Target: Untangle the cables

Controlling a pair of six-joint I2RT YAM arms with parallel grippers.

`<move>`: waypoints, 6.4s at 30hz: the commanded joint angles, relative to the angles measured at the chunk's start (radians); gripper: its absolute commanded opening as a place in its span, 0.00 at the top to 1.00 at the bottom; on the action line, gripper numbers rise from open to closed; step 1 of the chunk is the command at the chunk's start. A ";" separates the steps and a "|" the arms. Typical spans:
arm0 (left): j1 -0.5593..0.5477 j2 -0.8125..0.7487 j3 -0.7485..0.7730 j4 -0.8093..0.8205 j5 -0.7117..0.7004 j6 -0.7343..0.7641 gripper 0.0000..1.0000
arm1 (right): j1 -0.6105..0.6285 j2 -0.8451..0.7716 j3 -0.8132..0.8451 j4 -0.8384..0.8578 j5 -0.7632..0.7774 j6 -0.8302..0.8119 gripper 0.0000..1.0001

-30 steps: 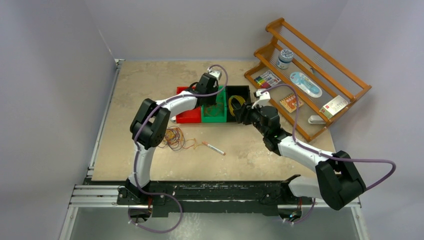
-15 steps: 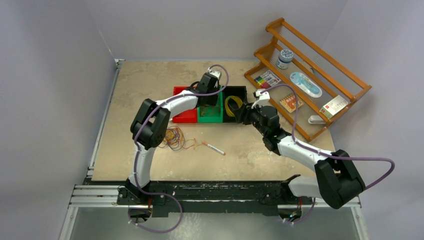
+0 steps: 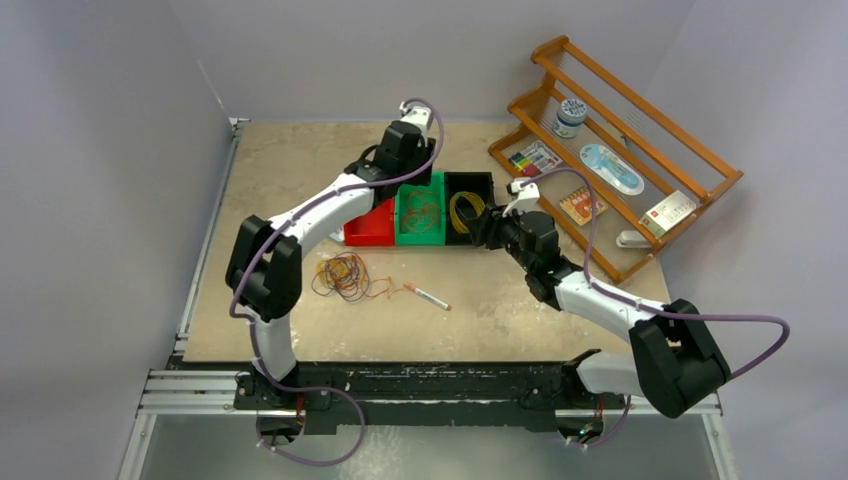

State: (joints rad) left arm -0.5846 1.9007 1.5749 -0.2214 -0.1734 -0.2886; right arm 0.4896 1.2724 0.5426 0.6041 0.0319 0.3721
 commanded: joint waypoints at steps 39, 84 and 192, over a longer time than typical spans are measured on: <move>0.022 -0.833 -0.845 0.007 -0.295 -0.293 0.58 | 0.032 0.627 0.840 -0.578 -0.288 -0.473 0.52; 0.025 -0.830 -0.876 0.016 -0.324 -0.294 0.57 | 0.109 0.716 0.951 -0.732 -0.010 -0.387 0.61; 0.057 -0.869 -0.960 -0.128 -0.361 -0.424 0.44 | 0.098 0.370 0.748 -0.679 -0.363 -0.443 0.49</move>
State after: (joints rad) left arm -0.5365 1.0496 0.6487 -0.3817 -0.5426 -0.6746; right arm 0.5858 1.7042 1.3006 -0.1406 -0.2367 -0.0467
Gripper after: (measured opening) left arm 0.558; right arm 0.514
